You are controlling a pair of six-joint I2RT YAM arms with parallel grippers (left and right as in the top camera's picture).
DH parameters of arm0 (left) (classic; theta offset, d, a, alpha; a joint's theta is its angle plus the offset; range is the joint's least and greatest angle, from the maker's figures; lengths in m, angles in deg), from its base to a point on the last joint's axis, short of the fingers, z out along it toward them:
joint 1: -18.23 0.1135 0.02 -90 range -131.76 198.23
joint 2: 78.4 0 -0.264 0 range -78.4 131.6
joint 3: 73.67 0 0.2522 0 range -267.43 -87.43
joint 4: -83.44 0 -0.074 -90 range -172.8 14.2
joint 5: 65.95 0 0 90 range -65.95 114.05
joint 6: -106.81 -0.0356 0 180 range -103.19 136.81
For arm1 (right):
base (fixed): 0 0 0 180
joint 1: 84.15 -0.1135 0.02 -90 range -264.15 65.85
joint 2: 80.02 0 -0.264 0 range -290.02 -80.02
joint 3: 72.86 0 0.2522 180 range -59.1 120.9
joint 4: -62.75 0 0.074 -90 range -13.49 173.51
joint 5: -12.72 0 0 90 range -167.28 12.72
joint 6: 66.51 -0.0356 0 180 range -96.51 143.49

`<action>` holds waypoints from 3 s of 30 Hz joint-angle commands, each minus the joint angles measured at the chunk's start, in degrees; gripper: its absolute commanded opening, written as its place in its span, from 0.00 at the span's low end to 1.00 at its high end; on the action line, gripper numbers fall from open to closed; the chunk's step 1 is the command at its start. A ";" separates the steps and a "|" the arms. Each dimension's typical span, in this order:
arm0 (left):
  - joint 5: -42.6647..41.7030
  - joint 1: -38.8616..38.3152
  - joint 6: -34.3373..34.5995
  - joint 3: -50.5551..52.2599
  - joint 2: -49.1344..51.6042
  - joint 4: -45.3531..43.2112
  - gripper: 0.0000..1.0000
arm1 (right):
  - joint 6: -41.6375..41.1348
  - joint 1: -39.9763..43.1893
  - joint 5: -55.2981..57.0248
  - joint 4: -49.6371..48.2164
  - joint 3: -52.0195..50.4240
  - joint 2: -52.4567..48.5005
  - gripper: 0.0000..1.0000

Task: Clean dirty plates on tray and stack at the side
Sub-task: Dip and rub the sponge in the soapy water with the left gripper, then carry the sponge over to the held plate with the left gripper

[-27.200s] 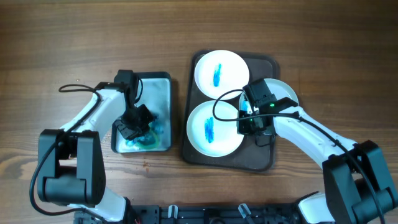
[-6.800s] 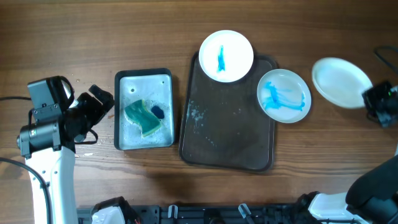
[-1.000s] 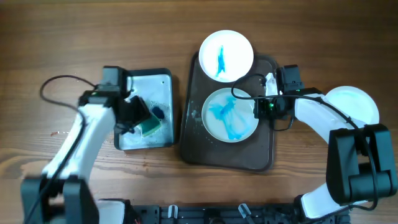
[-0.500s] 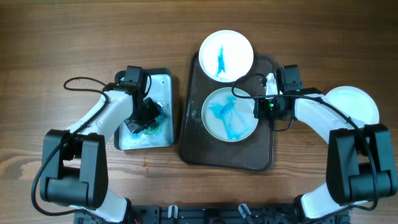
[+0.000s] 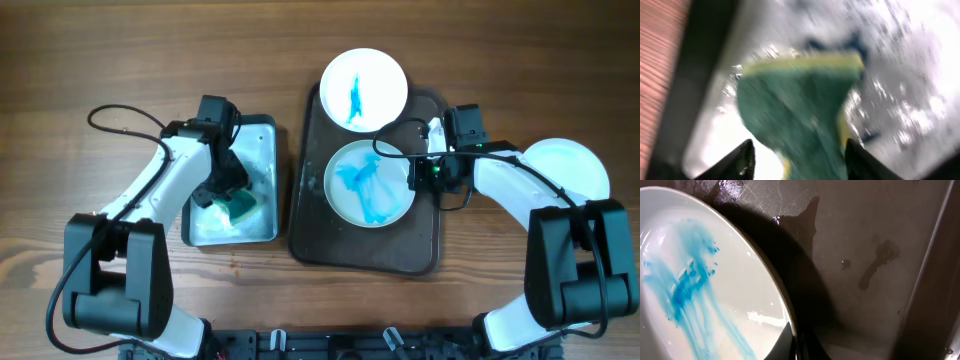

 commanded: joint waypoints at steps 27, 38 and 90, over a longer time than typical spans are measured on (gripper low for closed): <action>-6.19 -0.46 -2.99 -0.96 1.68 -3.39 0.47 | -1.33 -0.20 2.47 0.92 -0.52 -1.92 0.04; -2.12 -0.46 2.32 9.01 1.79 -11.39 0.25 | -1.36 -0.20 2.47 0.90 -0.52 -1.92 0.04; -33.44 -23.74 -11.45 -15.63 16.90 -22.71 0.04 | 0.28 -0.22 1.42 0.42 -0.52 -1.95 0.04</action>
